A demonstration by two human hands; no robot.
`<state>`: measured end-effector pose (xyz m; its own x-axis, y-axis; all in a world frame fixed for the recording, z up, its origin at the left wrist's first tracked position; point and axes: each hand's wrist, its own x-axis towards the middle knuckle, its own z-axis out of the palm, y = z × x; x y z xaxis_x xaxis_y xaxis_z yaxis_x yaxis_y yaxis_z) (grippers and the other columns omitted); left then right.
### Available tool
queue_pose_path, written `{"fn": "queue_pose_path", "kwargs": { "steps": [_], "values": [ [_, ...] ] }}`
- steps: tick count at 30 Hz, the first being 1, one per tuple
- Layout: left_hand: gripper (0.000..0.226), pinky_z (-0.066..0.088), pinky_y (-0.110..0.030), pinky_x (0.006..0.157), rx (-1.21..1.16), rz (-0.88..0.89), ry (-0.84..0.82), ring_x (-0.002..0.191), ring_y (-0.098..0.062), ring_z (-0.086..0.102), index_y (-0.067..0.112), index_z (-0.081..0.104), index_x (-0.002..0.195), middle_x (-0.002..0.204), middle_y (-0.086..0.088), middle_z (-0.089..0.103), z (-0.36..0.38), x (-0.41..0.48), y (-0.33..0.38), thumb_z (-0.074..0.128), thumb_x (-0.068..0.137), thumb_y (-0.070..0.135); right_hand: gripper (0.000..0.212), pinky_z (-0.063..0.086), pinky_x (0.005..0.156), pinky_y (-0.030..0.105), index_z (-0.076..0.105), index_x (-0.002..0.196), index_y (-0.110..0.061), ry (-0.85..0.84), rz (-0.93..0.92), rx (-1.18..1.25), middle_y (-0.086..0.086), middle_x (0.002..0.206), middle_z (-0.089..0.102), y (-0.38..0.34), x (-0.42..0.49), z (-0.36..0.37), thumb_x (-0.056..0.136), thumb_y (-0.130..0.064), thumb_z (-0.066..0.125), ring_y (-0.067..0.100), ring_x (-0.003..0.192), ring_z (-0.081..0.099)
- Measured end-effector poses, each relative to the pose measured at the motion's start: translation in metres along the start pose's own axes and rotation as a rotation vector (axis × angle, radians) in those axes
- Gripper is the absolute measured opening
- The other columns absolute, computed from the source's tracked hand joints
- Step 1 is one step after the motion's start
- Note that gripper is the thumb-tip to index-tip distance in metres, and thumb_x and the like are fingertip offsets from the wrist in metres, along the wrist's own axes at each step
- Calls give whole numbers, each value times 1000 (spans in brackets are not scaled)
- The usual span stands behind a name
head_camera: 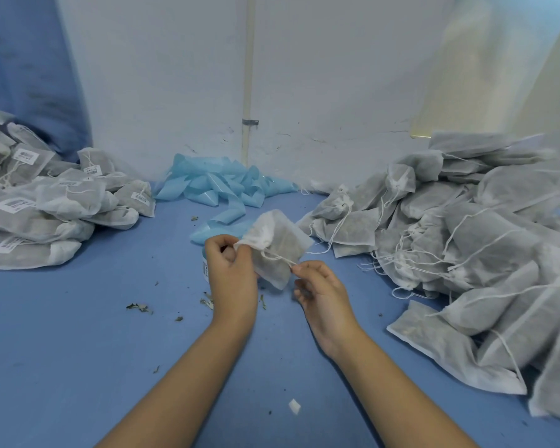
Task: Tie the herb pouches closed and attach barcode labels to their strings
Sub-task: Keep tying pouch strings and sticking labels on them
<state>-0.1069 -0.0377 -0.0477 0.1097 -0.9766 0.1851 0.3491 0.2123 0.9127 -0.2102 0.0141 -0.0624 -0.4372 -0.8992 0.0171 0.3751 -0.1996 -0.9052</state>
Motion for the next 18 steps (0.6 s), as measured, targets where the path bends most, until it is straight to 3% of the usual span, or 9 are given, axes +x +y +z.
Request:
{"fn": "queue_pose_path", "kwargs": {
  "steps": [4, 8, 12, 14, 18],
  "values": [
    [26, 50, -43, 70, -36, -41, 6, 75, -24, 54, 26, 54, 87, 78, -9, 58, -6, 7, 5, 45, 90, 2, 20, 50, 82, 26, 57, 73, -12, -46, 6, 32, 2, 79, 62, 1, -1, 0, 89, 0, 57, 17, 85, 59],
    [24, 51, -48, 79, 11, -10, -42, 83, -25, 57, 24, 59, 86, 90, -10, 63, -7, 6, 3, 47, 91, 4, 19, 54, 83, 27, 56, 74, -11, -64, 37, 116, 5, 80, 65, 1, 0, 0, 89, 1, 56, 22, 86, 61],
    [19, 51, -30, 62, 60, 1, -127, 76, -14, 58, 27, 58, 91, 81, 7, 63, -6, 0, -2, 47, 92, 11, 20, 54, 83, 30, 55, 74, -10, -52, 34, 143, 7, 80, 64, 1, 0, 1, 89, 2, 56, 25, 88, 60],
    [19, 48, -28, 64, 177, 62, -166, 73, -12, 57, 30, 54, 95, 84, 8, 62, -7, -1, -4, 53, 90, 12, 21, 55, 82, 31, 55, 72, -10, -36, 33, 157, 5, 75, 64, 1, 1, 0, 89, 3, 55, 24, 84, 61],
    [16, 42, -10, 60, 273, 182, -146, 67, 5, 56, 29, 52, 89, 82, 13, 61, -5, -3, -4, 66, 87, 23, 21, 51, 90, 38, 54, 74, -10, -21, 17, 155, 3, 72, 63, 1, 1, 1, 89, 3, 55, 23, 79, 61]
  ]
}}
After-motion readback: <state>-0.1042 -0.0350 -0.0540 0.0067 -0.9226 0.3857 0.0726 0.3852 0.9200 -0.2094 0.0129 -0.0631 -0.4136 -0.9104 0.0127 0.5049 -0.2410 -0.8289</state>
